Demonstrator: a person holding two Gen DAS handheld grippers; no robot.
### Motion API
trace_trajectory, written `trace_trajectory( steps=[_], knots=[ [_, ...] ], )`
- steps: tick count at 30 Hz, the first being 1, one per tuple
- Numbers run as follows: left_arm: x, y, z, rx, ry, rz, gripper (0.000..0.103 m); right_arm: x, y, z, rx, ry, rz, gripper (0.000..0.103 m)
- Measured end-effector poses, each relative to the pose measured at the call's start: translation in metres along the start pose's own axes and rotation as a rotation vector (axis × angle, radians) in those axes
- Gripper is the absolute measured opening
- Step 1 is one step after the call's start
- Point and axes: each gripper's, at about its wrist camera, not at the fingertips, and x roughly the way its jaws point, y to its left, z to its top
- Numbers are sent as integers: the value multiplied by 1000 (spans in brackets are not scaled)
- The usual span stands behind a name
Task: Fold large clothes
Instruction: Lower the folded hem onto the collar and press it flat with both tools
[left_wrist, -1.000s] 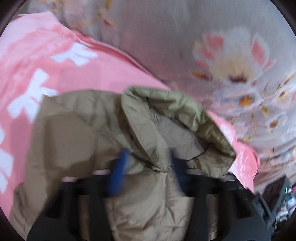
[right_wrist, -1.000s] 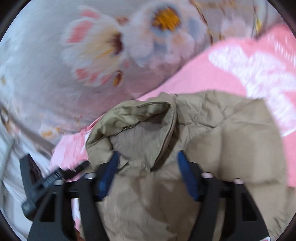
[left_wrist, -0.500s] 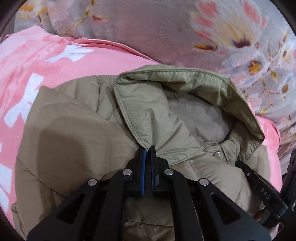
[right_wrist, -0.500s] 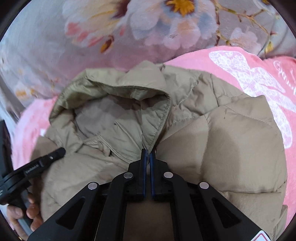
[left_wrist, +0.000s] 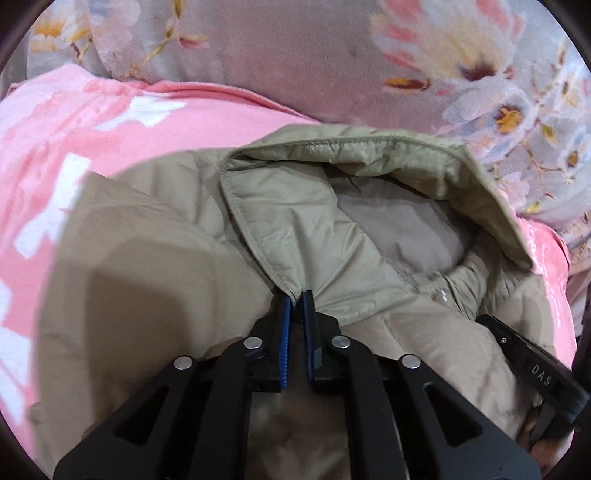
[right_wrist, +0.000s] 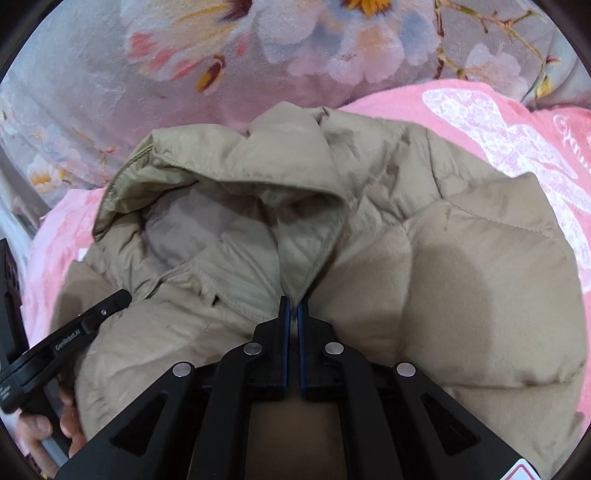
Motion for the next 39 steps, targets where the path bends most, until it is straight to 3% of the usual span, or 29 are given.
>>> trace_trajectory(
  steps=[2, 4, 7, 10, 11, 13, 15, 17, 21, 24, 29, 39],
  knots=[
    [-23, 3, 4, 36, -18, 37, 13, -38, -3, -2, -26, -52, -19, 13],
    [-55, 9, 21, 56, -101, 45, 31, -66, 1, 9, -56, -131, -35, 13],
    [-79, 7, 66, 7, -199, 49, 33, -84, 18, 55, -25, -219, -11, 13],
    [-63, -3, 107, -66, -181, 22, 33, -63, 37, 97, 24, -231, 7, 13],
    [-46, -6, 120, -110, -151, -9, 33, -49, 40, 107, 53, -221, 18, 13],
    [-17, -6, 126, -156, -88, 2, 32, -20, 41, 115, 87, -168, 46, 13],
    [10, -3, 118, -187, -24, 5, 30, 7, 45, 108, 57, -93, 44, 9],
    [26, 2, 100, -188, 19, -14, 16, 20, 50, 88, -44, -53, 6, 7],
    [34, 6, 72, -48, 28, 41, 10, 19, 39, 60, -174, -59, -94, 0],
    [44, 9, 58, 8, 49, 52, 9, 22, 24, 55, -130, -46, -79, 0],
    [50, 2, 43, 76, 5, 97, 9, 34, 9, 48, -79, -64, -63, 0],
    [57, -15, 37, 150, -30, 195, 8, 46, 14, 45, -109, -82, -96, 0]
  ],
)
